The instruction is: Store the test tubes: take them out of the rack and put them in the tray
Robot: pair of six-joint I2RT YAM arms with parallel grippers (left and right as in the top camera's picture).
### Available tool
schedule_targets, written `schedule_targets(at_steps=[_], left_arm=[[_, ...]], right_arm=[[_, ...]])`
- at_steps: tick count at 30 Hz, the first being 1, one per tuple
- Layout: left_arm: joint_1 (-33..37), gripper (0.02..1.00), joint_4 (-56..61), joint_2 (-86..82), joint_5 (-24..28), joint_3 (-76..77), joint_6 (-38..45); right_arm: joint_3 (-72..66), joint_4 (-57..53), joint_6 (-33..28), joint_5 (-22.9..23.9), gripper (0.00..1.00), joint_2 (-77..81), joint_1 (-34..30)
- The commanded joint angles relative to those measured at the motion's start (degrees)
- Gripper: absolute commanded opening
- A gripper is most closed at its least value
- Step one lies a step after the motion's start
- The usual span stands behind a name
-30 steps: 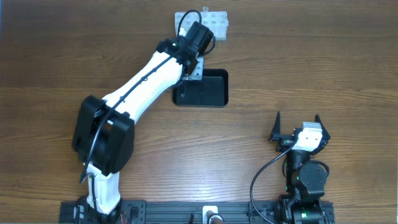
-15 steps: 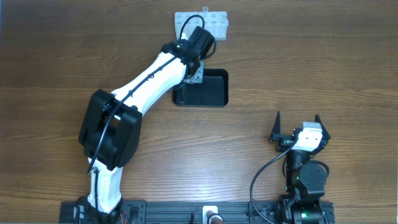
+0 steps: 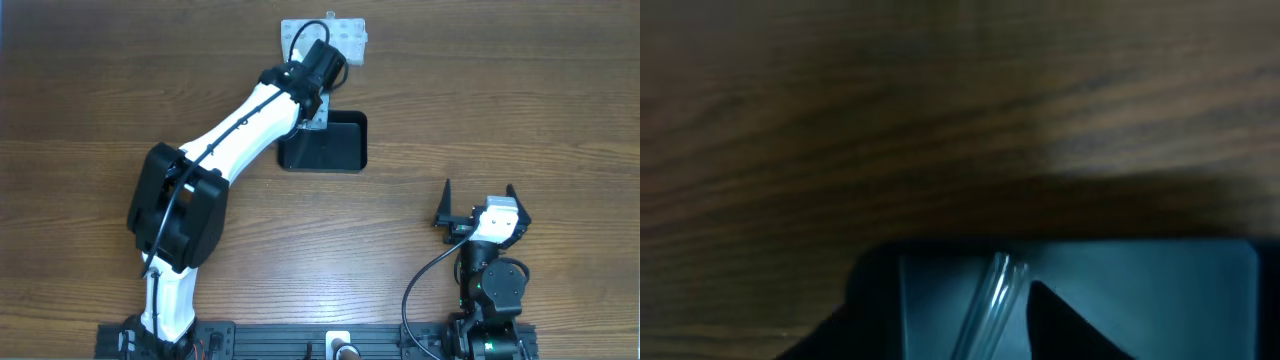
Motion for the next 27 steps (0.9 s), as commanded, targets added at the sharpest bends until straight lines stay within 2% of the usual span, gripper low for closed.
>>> schedule_targets(at_steps=[1,4,8,13,27], left_arm=[[0.50,0.590,2.19,-3.87,-6.19,10.29,-0.17],[0.50,0.645,7.32,-3.87,-9.77,13.38,-0.15],[0.63,0.680,12.90,-2.43,-11.69,13.44,0.02],[0.96,0.713,17.77,1.86,-11.78,13.49,1.57],[2.82,0.715,24.09,10.62,-11.34,16.35,2.86]], right_arm=[[-0.35,-0.20,-0.24,0.13,0.993,-0.04,0.28],[-0.33,-0.20,-0.24,0.13,0.991,-0.04,0.28],[-0.35,-0.20,-0.24,0.13,0.991,-0.04,0.28],[-0.35,-0.20,-0.24,0.13,0.991,-0.04,0.28],[-0.35,-0.20,-0.24,0.13,0.993,-0.04,0.28]])
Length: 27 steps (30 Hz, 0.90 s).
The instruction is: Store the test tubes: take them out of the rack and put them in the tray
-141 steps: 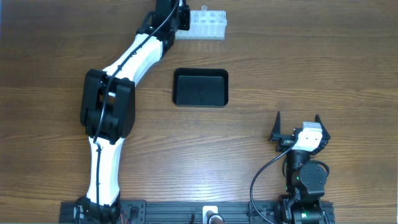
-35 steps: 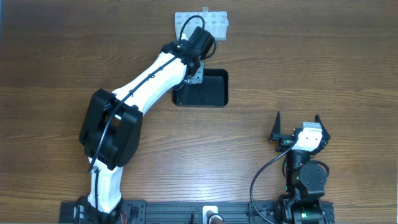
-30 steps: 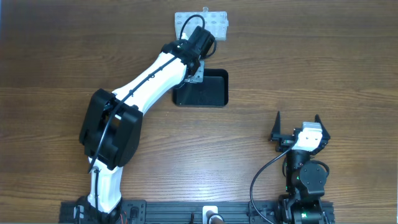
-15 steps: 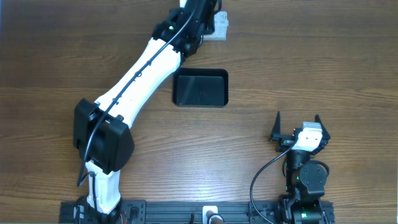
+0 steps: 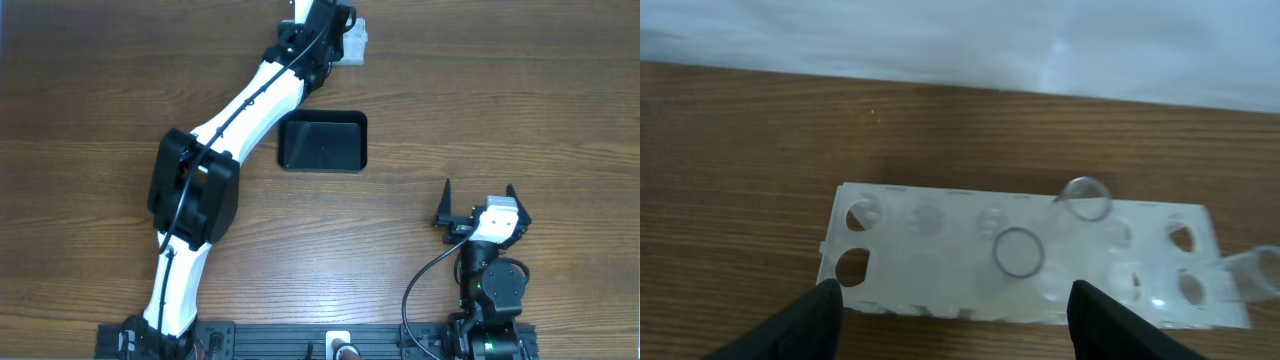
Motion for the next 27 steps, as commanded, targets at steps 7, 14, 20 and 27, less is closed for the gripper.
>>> schedule_targets(at_steps=[7,14,20,27], left_arm=[[1.01,0.709,3.26,4.26,-0.46,4.44,1.07],[1.01,0.709,5.84,5.70,0.85,4.46,1.07],[1.01,0.654,5.99,6.45,1.07,4.46,1.07],[1.01,0.533,6.25,6.91,2.19,4.46,1.05]], right_arm=[[-0.35,-0.20,-0.24,0.13,0.993,-0.04,0.28],[-0.35,-0.20,-0.24,0.13,0.993,-0.04,0.28],[-0.35,-0.20,-0.24,0.13,0.993,-0.04,0.28],[-0.35,-0.20,-0.24,0.13,0.993,-0.04,0.28]])
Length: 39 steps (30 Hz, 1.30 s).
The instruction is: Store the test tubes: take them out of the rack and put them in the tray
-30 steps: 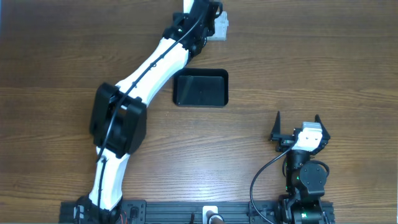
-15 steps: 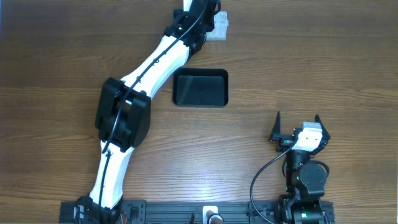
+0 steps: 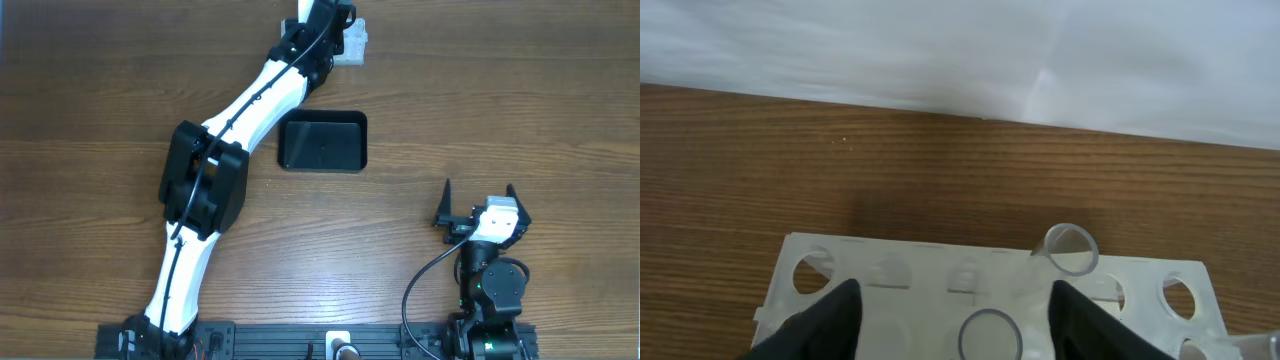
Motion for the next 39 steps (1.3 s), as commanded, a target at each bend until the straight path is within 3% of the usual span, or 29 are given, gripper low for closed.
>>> schedule_targets(at_steps=[1,11,20,31,39], left_arm=[[0.37,0.511,0.35,1.84,1.33,1.05,0.61],[0.37,0.292,0.33,1.84,1.42,1.05,0.63],[0.37,0.152,0.33,1.84,1.40,1.05,0.63],[0.37,0.106,0.02,-2.56,1.22,1.05,3.72],[0.66,0.102,0.42,-15.45,-0.37,1.05,11.98]], right_arm=[[-0.35,-0.20,-0.24,0.13,0.993,-0.04,0.28],[-0.35,-0.20,-0.24,0.13,0.993,-0.04,0.31],[-0.35,-0.20,-0.24,0.13,0.993,-0.04,0.28],[-0.35,-0.20,-0.24,0.13,0.993,-0.04,0.28],[-0.35,-0.20,-0.24,0.13,0.991,-0.04,0.28]])
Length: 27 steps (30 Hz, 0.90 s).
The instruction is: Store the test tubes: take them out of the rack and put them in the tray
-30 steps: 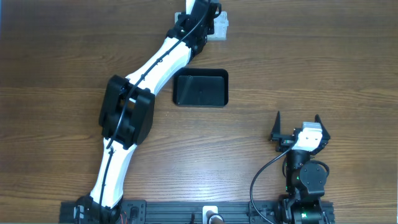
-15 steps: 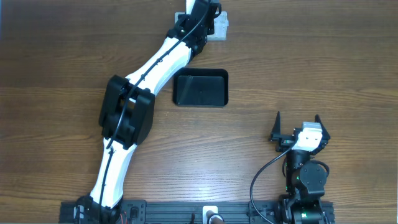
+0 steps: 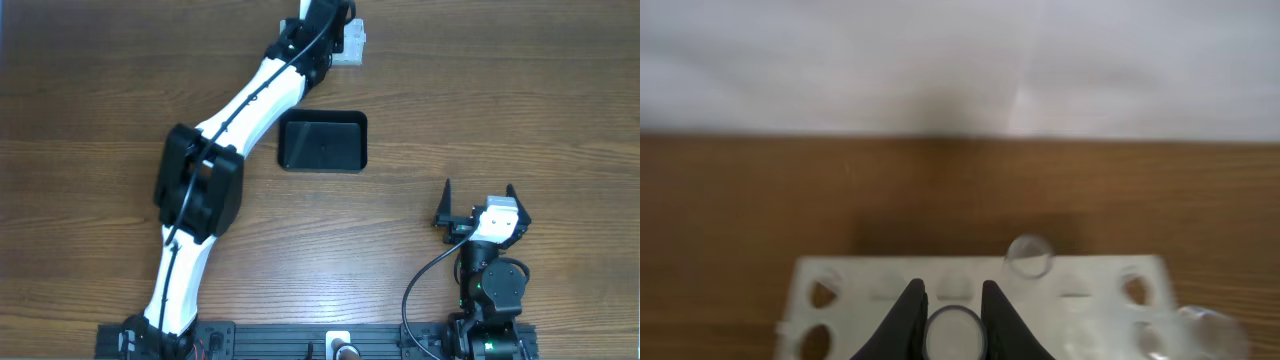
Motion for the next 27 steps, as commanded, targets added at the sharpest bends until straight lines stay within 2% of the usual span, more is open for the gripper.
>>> schedule_targets(at_steps=[1,5,8,14,17,22,27], left_arm=[[0.70,0.099,1.77,-15.45,-1.36,1.05,6.99],[0.61,0.077,-0.39,-21.22,0.26,1.05,6.95],[0.13,0.077,-9.42,-23.69,3.65,1.05,5.99],[-0.63,0.051,-30.21,-22.18,3.67,-1.40,-8.96],[-0.70,0.045,-37.03,-20.31,3.87,-4.98,-15.76],[-1.33,0.049,-36.57,-17.25,4.35,-12.35,-17.62],[-1.68,0.047,-35.28,-13.99,4.72,-13.51,-17.55]], right_arm=[[-0.35,-0.20,-0.24,0.13,0.991,-0.04,0.28],[-0.35,-0.20,-0.24,0.13,0.991,-0.04,0.28],[-0.35,-0.20,-0.24,0.13,0.993,-0.04,0.28],[-0.35,-0.20,-0.24,0.13,0.991,-0.04,0.28],[-0.35,-0.20,-0.24,0.13,0.991,-0.04,0.28],[-0.35,-0.20,-0.24,0.13,0.993,-0.04,0.28],[-0.35,-0.20,-0.24,0.13,0.993,-0.04,0.28]])
